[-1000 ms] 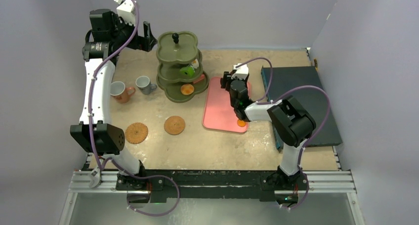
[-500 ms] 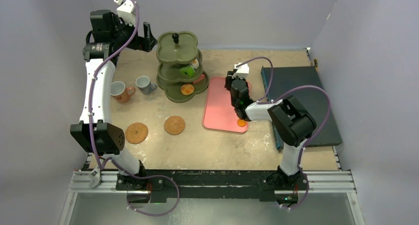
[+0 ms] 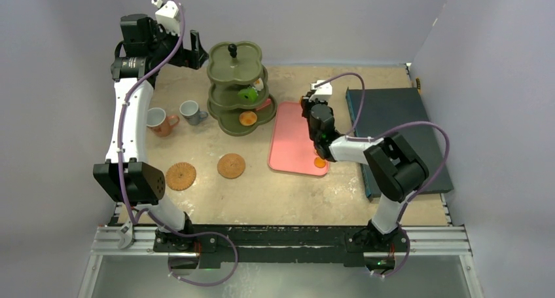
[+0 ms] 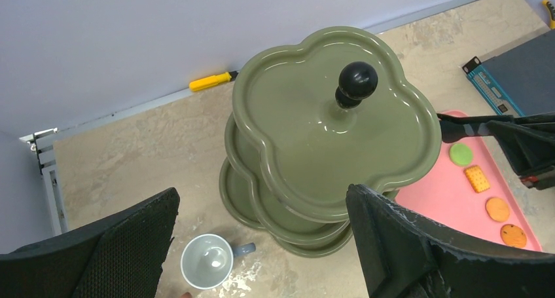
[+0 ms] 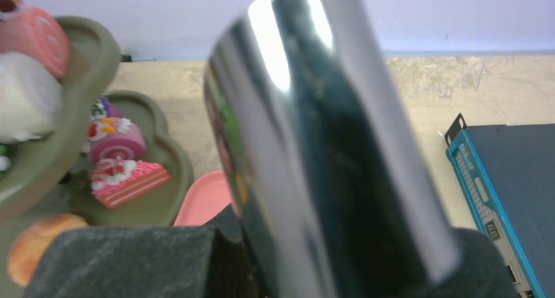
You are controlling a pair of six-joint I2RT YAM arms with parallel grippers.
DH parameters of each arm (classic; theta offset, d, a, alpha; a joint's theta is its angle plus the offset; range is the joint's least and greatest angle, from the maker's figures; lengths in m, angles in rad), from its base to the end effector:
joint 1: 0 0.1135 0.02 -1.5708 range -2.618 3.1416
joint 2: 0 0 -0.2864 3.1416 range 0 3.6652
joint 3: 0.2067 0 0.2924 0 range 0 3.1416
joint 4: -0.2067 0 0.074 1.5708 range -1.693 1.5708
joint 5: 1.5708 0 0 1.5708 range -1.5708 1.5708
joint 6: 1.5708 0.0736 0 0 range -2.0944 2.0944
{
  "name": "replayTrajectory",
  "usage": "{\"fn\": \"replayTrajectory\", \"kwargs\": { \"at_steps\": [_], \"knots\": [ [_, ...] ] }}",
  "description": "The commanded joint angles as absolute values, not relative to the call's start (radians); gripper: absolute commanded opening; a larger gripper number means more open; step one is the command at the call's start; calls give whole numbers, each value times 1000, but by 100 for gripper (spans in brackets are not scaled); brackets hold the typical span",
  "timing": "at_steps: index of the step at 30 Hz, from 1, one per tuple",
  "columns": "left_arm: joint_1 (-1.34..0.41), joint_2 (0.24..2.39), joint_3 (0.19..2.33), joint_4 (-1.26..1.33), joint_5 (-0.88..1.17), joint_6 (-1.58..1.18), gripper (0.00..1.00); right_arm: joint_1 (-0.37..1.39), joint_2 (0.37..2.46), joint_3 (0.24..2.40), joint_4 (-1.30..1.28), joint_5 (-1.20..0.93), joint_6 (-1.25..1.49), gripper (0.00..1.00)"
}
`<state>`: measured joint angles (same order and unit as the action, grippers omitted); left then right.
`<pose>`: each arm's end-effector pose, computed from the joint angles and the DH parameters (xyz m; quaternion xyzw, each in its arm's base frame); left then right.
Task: Serve the afternoon tea
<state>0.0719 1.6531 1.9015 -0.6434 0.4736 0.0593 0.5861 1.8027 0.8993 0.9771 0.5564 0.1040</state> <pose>0.4362 -0.0022 0.4738 0.1250 0.8097 -0.1594 0.5508 0.3932 0.2144 0.2147 0.0392 0.6835 0.0624 0.7262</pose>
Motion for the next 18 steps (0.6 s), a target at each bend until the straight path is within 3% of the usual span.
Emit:
{"fn": "replayTrajectory", "kwargs": {
  "at_steps": [1,11,18],
  "knots": [
    [81,1646,1899,-597,494,32,99,636,1679,868,1032,501,63,3],
    [81,1640,1902,-595,499,27,99,845,1603,789,1014,463,64,4],
    [81,1628,1893,-607,495,40,99,951,1656,845,1046,408,33,5]
  ]
}}
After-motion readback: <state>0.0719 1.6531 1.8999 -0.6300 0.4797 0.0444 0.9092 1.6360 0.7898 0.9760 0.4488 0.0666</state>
